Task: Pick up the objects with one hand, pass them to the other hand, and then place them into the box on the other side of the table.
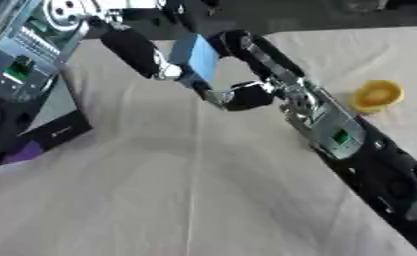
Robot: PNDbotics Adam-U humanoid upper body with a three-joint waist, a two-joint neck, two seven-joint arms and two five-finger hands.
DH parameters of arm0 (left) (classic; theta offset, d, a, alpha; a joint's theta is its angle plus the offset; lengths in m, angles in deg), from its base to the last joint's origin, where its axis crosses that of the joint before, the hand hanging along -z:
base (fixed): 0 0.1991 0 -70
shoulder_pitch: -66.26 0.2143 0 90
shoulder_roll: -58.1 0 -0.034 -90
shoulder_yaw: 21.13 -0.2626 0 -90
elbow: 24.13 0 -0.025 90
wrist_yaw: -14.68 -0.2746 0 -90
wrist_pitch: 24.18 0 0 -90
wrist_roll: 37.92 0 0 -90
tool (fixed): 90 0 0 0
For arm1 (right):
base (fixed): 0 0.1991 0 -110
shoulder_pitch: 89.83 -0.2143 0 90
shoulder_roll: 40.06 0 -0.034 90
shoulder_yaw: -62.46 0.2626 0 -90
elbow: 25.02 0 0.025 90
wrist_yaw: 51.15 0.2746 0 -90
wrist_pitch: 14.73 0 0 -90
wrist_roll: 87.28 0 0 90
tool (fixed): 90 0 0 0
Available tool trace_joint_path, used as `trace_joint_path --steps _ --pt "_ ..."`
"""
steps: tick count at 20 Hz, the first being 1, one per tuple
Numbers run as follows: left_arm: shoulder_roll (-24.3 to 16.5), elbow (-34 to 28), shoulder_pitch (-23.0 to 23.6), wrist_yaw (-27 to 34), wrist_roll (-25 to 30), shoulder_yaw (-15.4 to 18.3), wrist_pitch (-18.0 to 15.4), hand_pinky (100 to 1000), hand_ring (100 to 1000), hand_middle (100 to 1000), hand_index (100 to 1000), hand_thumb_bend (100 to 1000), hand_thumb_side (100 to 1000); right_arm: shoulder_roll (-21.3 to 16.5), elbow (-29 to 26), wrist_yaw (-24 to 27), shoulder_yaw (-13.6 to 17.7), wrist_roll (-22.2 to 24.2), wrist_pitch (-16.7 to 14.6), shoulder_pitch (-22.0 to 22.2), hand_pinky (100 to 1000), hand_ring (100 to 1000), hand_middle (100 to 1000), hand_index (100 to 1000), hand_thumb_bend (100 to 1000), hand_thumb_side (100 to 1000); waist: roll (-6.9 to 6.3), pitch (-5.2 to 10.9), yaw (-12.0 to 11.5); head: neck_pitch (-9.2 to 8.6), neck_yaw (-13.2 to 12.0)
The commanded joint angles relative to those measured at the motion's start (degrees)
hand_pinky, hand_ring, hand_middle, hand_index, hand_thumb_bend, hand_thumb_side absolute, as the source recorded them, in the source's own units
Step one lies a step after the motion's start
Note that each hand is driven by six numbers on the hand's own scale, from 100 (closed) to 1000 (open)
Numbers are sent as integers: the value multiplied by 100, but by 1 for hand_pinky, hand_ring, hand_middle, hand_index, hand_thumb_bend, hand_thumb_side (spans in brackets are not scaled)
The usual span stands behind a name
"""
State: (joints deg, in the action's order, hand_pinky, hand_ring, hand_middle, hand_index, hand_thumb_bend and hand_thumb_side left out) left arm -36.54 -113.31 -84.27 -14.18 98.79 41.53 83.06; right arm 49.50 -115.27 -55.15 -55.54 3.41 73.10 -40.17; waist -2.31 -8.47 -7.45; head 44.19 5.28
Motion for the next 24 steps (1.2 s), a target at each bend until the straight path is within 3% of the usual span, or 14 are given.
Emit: trace_joint_path --steps 1,9,24 --pt "-97 -19 -88 -71 22 74 16 913 924 847 860 326 324 -79 -239 28 -8 -2 23 -110 797 686 562 614 275 100 -51 98 7 -7 25" --pt "-54 62 -85 -32 81 79 -22 916 928 854 875 357 328 -93 -330 62 -21 14 47 -138 796 684 561 612 282 100 -46 96 14 -7 38" --pt "14 338 -55 320 352 86 9 919 933 848 858 233 350 -106 -413 22 -40 46 8 -158 796 681 566 611 290 100 -53 81 28 -7 56"
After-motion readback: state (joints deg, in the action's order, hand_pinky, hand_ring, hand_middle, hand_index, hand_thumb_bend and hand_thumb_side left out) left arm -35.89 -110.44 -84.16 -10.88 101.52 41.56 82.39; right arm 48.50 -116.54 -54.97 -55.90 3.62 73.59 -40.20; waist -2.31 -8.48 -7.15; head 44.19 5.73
